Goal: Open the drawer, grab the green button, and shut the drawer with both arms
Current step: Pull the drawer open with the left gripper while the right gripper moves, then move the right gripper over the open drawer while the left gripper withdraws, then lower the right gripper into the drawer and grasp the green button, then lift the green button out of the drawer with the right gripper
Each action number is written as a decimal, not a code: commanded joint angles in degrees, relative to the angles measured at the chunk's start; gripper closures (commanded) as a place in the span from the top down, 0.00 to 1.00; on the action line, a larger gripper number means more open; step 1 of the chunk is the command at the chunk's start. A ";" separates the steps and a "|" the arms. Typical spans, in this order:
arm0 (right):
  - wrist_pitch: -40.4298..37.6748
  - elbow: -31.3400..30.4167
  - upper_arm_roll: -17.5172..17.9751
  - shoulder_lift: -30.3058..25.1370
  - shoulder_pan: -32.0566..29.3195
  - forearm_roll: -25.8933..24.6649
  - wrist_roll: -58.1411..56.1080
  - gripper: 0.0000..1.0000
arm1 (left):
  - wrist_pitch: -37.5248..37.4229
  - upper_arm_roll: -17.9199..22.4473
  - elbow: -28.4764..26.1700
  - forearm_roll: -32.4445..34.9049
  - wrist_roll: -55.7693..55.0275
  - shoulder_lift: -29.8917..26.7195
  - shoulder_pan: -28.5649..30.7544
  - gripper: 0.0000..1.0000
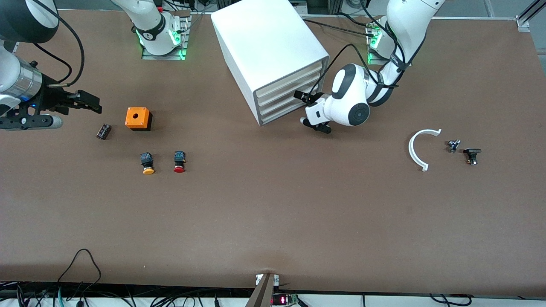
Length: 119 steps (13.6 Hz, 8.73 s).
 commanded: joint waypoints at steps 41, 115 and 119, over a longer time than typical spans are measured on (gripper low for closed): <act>9.68 36.81 9.97 35.12 28.51 2.75 -42.88 1.00 | 6.15 23.88 9.55 0.21 25.90 -13.88 2.26 1.00; 33.59 6.87 1.27 28.28 27.21 -6.66 18.25 0.31 | -25.49 28.37 21.93 41.88 -9.79 -27.88 2.96 1.00; 33.76 -0.43 1.27 27.84 25.54 -6.57 26.52 0.31 | -25.66 28.37 21.93 41.88 -9.79 -27.88 2.96 1.00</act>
